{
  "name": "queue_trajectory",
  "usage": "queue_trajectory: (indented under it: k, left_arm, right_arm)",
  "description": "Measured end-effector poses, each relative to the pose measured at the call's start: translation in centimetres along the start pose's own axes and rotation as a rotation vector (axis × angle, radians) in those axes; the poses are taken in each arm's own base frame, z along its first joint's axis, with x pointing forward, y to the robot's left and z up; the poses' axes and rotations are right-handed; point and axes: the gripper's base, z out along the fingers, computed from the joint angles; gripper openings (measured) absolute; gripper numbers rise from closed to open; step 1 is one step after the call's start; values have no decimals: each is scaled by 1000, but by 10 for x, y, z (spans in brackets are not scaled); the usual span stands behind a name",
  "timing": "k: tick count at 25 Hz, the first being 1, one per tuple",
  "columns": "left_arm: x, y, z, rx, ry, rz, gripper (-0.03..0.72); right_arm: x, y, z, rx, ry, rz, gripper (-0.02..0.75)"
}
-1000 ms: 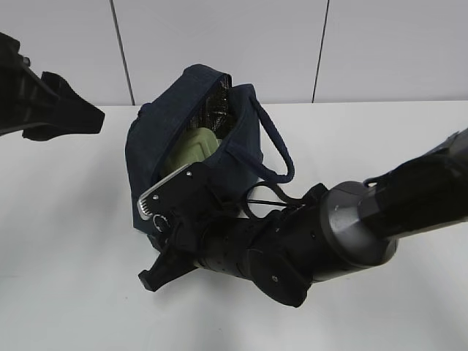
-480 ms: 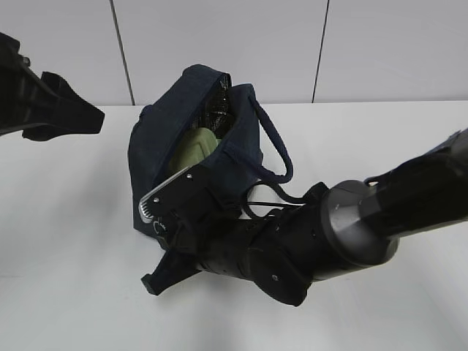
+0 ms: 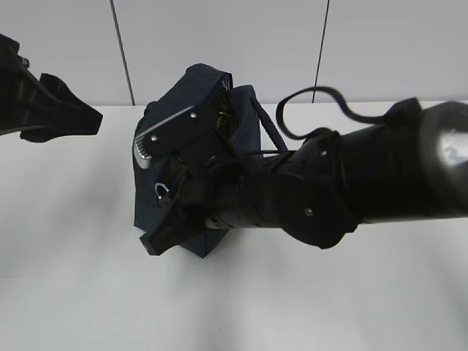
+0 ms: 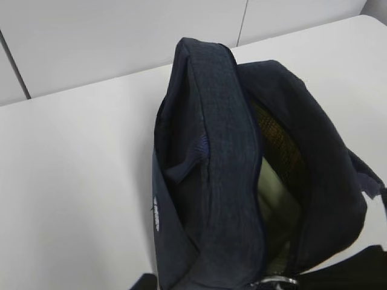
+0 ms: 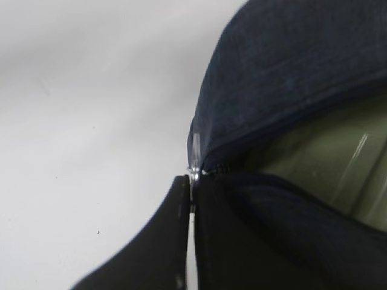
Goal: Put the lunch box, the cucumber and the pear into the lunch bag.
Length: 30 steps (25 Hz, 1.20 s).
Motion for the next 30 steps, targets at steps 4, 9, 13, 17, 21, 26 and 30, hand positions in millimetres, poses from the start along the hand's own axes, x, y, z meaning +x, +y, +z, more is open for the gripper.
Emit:
queue_trajectory:
  k: [4, 9, 13, 17, 21, 26, 30]
  left_arm:
    - [3, -1, 1, 7, 22, 0, 293]
    - [31, 1, 16, -7, 44, 92, 266]
    - [61, 4, 33, -56, -24, 111, 266]
    - [78, -5, 40, -71, -53, 204, 266]
    - [76, -27, 43, -19, -89, 291, 266]
    - [81, -42, 50, 44, -48, 318, 265]
    - [86, -48, 50, 91, -7, 242, 261]
  right_arm:
    - [-22, -1, -19, 4, -36, -37, 6]
    - [-35, -3, -32, 18, -21, -111, 6]
    - [-41, -4, -39, 25, -31, -135, 6]
    - [-43, -4, -42, 27, -37, -138, 6]
    - [-44, -4, -43, 27, -37, -139, 6]
    - [-44, -4, -43, 27, -37, -139, 6]
    - [-44, -4, -43, 27, -37, -139, 6]
